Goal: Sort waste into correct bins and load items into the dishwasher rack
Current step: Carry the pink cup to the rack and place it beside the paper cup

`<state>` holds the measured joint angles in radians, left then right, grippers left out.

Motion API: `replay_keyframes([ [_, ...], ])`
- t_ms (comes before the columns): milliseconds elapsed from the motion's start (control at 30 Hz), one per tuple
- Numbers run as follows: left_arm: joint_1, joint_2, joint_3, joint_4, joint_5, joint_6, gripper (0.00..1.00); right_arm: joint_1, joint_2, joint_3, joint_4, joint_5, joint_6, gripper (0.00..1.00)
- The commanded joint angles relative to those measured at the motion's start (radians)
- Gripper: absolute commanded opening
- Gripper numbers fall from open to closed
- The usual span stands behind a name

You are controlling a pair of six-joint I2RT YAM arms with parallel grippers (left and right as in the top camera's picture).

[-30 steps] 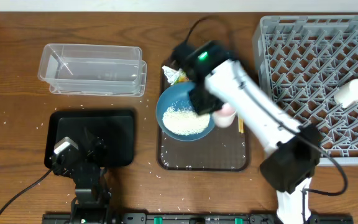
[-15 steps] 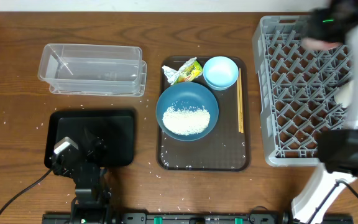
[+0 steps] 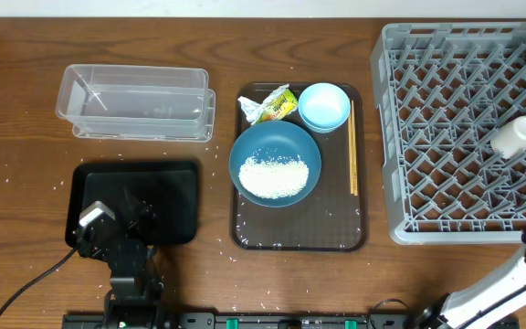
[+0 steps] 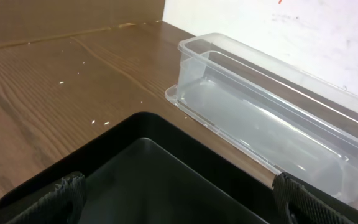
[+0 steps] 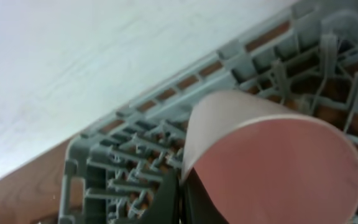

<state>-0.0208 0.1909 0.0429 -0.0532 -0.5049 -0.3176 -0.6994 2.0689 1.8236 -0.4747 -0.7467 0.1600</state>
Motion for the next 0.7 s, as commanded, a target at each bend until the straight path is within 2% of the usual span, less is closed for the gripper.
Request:
replay_keyframes([
  [0, 0.003, 0.0, -0.019, -0.029, -0.016, 0.002, 0.98, -0.06, -0.002, -0.086, 0.137, -0.232, 0.088, 0.01],
  [133, 0.003, 0.0, -0.019, -0.029, -0.016, 0.002, 0.98, -0.106, 0.023, -0.176, 0.343, -0.279, 0.246, 0.01],
  [300, 0.003, 0.001, -0.019, -0.029, -0.016, 0.002, 0.98, -0.108, 0.1, -0.192, 0.456, -0.362, 0.325, 0.01],
  [467, 0.003, 0.001, -0.019, -0.029, -0.016, 0.002, 0.98, -0.091, 0.207, -0.192, 0.621, -0.403, 0.493, 0.01],
  [667, 0.003, 0.001, -0.019, -0.029, -0.016, 0.002, 0.98, -0.109, 0.244, -0.191, 0.628, -0.394, 0.515, 0.01],
])
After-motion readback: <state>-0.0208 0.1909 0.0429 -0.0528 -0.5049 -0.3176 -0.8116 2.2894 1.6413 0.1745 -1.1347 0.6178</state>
